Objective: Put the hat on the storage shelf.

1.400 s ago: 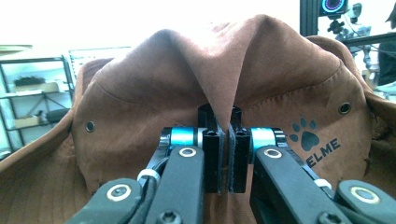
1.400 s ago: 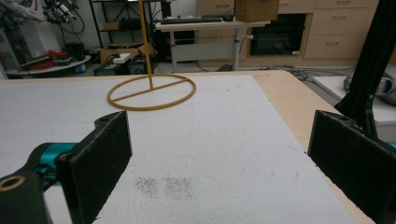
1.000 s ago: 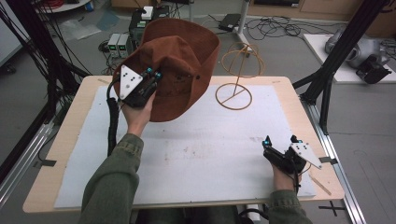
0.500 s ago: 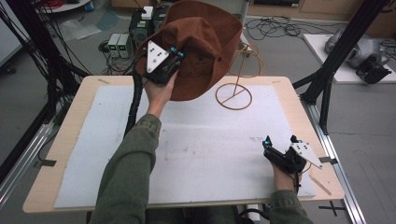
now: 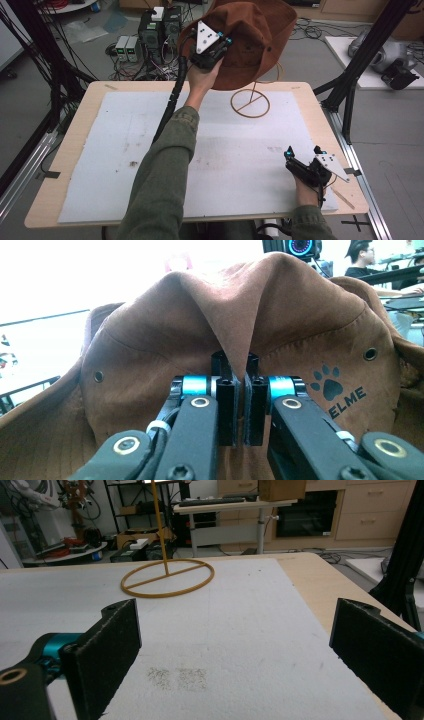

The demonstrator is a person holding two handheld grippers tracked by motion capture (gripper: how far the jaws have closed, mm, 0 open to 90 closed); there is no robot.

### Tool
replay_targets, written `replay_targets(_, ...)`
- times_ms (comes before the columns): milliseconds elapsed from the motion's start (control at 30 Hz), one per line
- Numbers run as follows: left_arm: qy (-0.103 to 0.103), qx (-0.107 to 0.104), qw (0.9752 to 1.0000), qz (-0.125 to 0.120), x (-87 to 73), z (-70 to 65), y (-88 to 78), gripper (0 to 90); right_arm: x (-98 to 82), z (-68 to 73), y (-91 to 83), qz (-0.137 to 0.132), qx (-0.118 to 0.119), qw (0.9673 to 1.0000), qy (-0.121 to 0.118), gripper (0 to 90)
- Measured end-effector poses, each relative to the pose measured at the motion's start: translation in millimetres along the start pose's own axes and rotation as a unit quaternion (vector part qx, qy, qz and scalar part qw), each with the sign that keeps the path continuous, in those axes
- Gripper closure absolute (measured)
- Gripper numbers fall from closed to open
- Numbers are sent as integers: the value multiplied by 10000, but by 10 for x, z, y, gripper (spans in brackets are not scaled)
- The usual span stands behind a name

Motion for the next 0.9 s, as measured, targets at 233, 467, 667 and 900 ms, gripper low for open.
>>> replay_targets(233, 14, -90, 9999, 76, -57, -91, 294, 871, 0, 12, 25, -8, 49, 10000, -72, 54)
replay_targets(467, -25, -78, 9998, 183, -127, -167, 514, 870, -1, 9, 12, -4, 50, 10000, -31, 54)
replay_targets(667, -90, -190, 9993, 303, -246, -257, 604, 870, -12, -23, 3, 6, 34, 10000, -37, 55)
replay_targets(900, 2, -334, 9977, 588, -409, -386, 662, 865, -8, -31, 1, 5, 31, 10000, -19, 55)
Point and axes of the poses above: each handheld gripper's, and its own axes: y roughly forward along the jaws, x roughly out of its top, z roughly to its left, the point moved 9 cm from there along y, roughly forward along the jaws, and after that the axes turned 7 degrees about -y, right-handed, at the moved point
